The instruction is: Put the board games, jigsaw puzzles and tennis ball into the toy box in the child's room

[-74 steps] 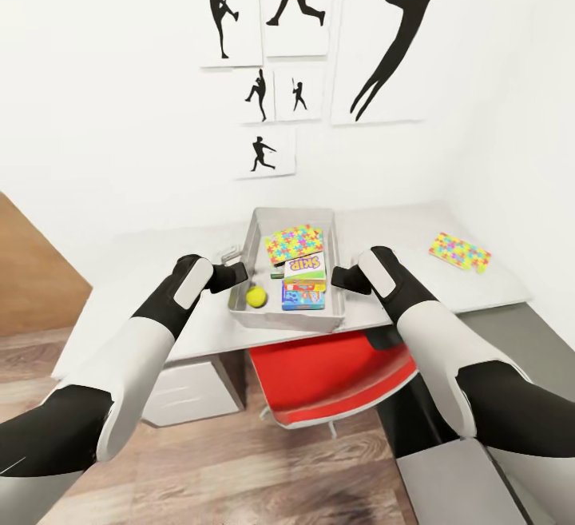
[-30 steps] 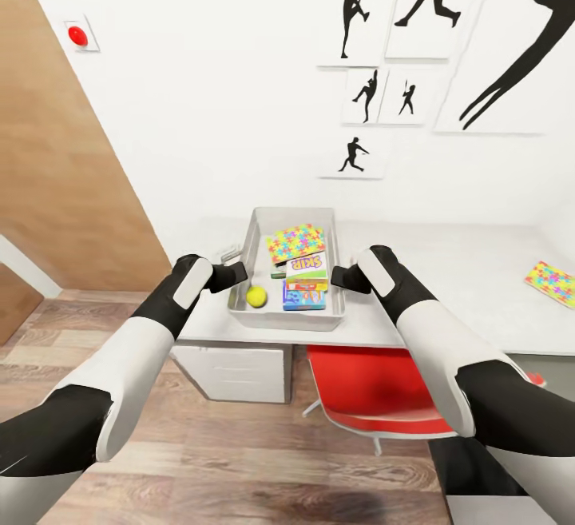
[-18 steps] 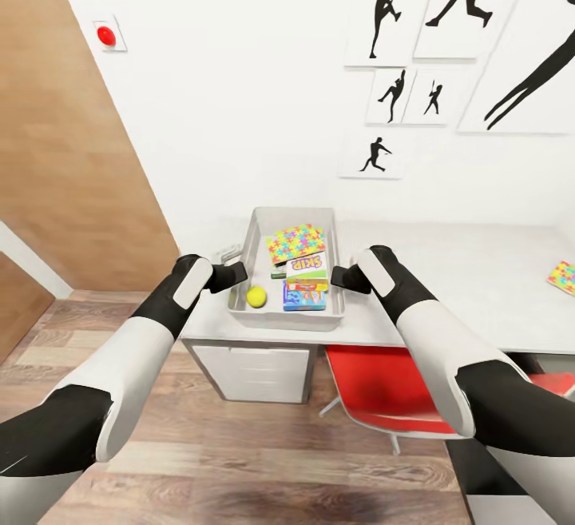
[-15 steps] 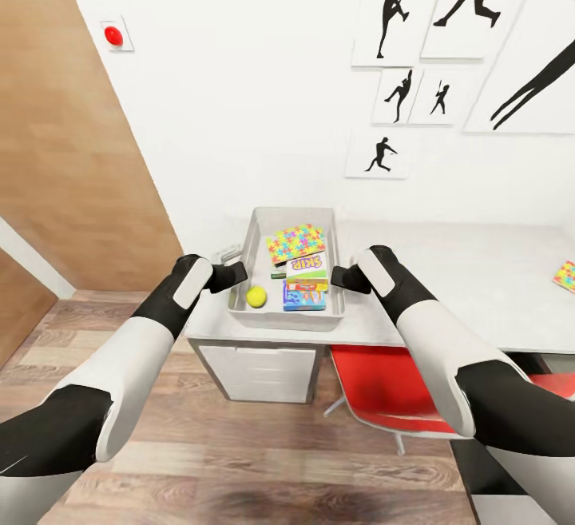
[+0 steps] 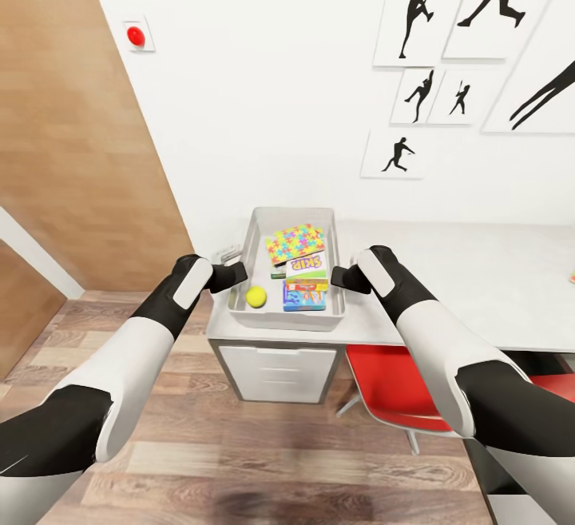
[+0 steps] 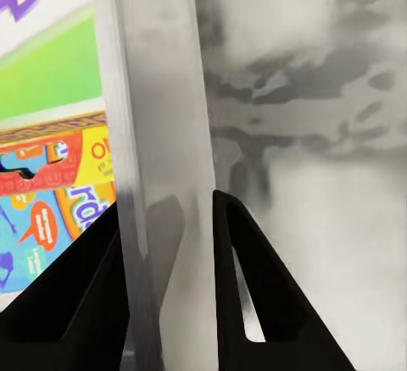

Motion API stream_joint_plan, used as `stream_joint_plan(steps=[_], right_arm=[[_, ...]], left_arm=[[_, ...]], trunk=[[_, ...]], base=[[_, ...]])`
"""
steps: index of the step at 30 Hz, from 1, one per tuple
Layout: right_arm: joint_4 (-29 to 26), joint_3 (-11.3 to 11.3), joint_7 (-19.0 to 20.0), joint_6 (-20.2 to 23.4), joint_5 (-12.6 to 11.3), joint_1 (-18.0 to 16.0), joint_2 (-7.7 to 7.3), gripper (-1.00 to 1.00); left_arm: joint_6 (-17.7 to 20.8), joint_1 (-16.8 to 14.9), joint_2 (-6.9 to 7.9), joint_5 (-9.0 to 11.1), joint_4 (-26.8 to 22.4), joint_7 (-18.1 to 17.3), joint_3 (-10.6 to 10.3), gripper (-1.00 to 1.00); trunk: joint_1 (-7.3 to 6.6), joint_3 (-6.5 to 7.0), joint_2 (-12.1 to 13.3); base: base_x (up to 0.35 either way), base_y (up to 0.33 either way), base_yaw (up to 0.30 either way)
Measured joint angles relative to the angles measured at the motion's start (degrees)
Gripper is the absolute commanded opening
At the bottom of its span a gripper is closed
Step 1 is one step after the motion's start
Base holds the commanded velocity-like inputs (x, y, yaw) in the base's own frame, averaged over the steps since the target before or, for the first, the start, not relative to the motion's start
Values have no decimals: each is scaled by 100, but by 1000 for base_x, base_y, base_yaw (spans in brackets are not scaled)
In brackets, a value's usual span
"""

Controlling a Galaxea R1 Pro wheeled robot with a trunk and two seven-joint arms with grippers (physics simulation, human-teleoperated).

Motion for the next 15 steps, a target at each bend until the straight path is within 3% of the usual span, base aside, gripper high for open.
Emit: stream_joint_plan(steps=[9, 15], right_arm=[[1, 2, 0, 1, 0, -4, 0, -100], [0, 1, 4, 2, 6, -4, 1, -100]], left_arm=[[-1, 2, 0, 1, -7, 1, 2, -100], [1, 2, 1, 3, -8, 2, 3, -100]], trunk=[[0, 0, 0], [0, 0, 0]], base=[[0, 25, 0], [0, 163, 0]])
